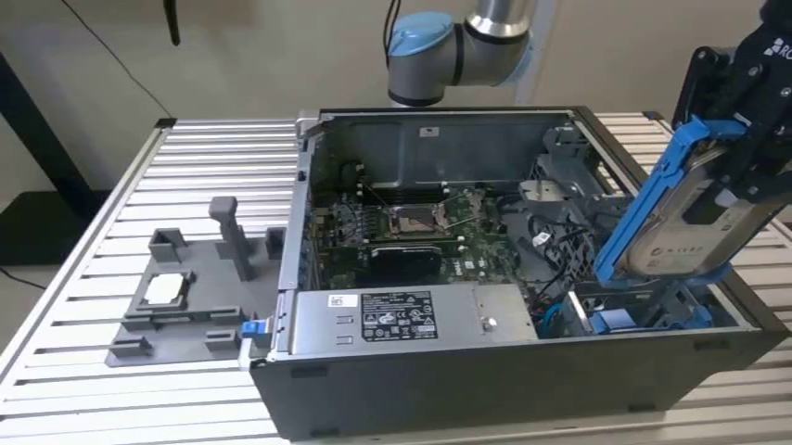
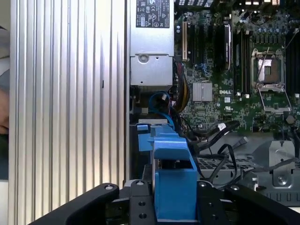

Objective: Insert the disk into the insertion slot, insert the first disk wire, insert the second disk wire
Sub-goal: 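Insert the disk into the insertion slot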

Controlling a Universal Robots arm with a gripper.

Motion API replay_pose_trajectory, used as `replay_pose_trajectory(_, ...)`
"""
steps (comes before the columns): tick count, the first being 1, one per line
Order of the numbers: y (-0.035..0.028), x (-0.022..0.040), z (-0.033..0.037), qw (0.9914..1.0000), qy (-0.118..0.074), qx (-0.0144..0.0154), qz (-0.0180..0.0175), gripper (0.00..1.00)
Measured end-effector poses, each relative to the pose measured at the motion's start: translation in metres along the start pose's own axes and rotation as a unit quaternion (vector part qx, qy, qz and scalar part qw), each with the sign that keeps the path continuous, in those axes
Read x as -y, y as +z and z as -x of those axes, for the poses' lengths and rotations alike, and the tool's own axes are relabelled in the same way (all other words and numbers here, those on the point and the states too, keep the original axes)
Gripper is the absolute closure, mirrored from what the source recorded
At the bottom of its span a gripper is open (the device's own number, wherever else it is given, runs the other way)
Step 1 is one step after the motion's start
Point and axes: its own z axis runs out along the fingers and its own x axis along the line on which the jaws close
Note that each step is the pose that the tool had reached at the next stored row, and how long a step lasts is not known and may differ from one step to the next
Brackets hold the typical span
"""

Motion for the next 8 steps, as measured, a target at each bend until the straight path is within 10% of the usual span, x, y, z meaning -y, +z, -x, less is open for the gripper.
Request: replay_pose_trajectory(8,0.0146,0.0014,-0.0004,1.0,-0.002,-0.0001,0.0001,0.68)
